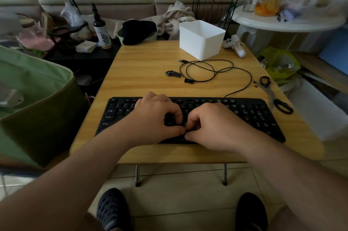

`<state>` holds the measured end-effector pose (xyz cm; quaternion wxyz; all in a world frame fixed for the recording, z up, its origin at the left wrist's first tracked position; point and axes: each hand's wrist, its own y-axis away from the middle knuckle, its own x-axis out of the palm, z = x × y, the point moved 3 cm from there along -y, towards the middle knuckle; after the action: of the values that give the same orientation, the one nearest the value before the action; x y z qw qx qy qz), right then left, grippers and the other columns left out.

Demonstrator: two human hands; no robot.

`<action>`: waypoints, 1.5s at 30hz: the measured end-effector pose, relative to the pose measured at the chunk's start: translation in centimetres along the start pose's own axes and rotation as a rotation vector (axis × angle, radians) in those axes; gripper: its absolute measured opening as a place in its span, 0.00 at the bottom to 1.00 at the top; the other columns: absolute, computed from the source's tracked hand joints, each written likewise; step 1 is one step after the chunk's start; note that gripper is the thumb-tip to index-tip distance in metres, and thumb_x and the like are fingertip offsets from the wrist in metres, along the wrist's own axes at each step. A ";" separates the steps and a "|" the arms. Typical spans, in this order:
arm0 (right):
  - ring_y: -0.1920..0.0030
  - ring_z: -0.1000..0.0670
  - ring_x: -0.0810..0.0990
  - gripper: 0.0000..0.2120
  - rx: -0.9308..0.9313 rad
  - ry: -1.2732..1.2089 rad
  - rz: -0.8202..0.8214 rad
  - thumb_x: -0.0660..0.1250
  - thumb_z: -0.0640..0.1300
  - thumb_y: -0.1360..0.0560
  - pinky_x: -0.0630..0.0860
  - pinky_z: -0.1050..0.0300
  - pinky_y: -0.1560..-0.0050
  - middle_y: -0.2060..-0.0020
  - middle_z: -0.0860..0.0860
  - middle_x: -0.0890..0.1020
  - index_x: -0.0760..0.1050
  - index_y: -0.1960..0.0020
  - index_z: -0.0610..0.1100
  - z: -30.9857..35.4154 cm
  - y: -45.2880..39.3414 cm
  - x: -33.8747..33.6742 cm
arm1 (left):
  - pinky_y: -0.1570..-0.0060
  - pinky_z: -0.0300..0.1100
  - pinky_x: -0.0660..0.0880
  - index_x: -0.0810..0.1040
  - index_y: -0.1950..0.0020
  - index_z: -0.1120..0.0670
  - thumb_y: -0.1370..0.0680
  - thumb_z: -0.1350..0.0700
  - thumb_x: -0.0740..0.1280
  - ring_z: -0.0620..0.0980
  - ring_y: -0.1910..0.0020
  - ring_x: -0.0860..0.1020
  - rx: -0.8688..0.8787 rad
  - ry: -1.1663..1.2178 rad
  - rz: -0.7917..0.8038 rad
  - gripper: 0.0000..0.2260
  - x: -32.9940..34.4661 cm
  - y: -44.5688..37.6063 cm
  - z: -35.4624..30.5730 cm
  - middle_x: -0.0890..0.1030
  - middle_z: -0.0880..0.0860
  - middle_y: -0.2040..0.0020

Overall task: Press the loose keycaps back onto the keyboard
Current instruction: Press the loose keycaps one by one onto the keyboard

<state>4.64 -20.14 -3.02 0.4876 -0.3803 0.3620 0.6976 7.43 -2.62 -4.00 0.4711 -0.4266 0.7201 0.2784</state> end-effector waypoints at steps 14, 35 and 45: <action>0.48 0.53 0.68 0.07 -0.052 0.157 -0.097 0.70 0.53 0.22 0.70 0.43 0.38 0.57 0.59 0.78 0.77 0.59 0.56 0.5 0.5 0.7 | 0.38 0.50 0.62 0.76 0.57 0.37 0.27 0.34 0.70 0.48 0.39 0.64 -0.032 -0.032 -0.035 0.09 0.1 0.1 -0.5 0.73 0.40 0.46; 0.46 0.54 0.72 0.11 -0.124 0.121 -0.041 0.69 0.57 0.21 0.73 0.44 0.39 0.56 0.61 0.79 0.80 0.40 0.57 -0.4 0.7 0.0 | 0.35 0.51 0.63 0.78 0.49 0.32 0.29 0.35 0.74 0.46 0.38 0.63 -0.010 -0.019 0.037 0.11 -0.6 0.4 0.7 0.71 0.39 0.44; 0.44 0.54 0.71 0.11 -0.196 0.267 -0.100 0.64 0.58 0.19 0.72 0.45 0.39 0.53 0.61 0.75 0.78 0.39 0.58 0.2 1.2 0.6 | 0.34 0.52 0.63 0.80 0.48 0.32 0.28 0.35 0.74 0.46 0.39 0.63 0.016 -0.010 0.031 0.11 -0.3 0.5 0.9 0.70 0.36 0.47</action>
<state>3.30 -20.02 -3.33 0.4296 -0.5330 0.3344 0.6477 7.45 -1.59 -4.05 0.4736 -0.4103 0.7265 0.2820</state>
